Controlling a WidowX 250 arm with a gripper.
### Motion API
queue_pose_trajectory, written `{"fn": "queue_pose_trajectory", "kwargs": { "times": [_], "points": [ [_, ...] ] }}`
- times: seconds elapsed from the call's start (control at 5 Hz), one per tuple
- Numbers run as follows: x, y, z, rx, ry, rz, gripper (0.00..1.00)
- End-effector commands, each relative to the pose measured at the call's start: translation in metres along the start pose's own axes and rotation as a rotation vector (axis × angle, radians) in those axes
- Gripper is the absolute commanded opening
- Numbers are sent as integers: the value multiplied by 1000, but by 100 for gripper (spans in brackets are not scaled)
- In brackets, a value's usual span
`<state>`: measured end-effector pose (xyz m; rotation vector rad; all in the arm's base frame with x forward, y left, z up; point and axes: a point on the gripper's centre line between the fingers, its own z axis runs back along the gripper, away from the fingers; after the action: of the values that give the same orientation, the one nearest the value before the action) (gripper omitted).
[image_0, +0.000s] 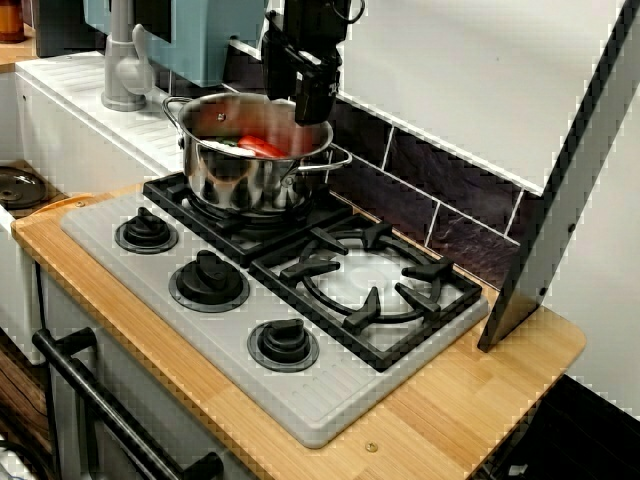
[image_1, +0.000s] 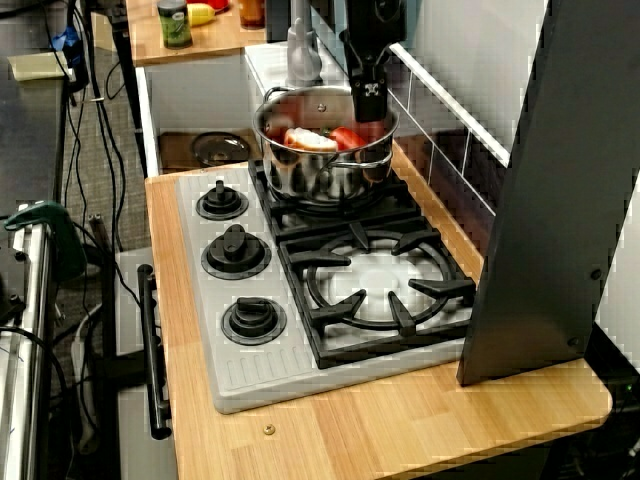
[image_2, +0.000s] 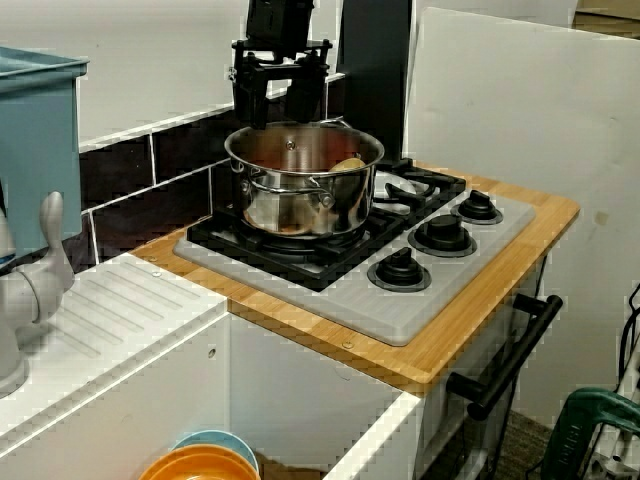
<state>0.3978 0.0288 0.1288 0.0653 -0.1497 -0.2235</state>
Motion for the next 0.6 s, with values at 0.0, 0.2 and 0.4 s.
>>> {"fn": "queue_pose_trajectory", "kwargs": {
  "times": [0.0, 0.2, 0.4],
  "points": [
    [11, 16, 24, -1, -48, 6, 100],
    [8, 19, 24, 0, -47, 8, 100],
    [5, 20, 25, -2, -39, 12, 100]
  ]
}}
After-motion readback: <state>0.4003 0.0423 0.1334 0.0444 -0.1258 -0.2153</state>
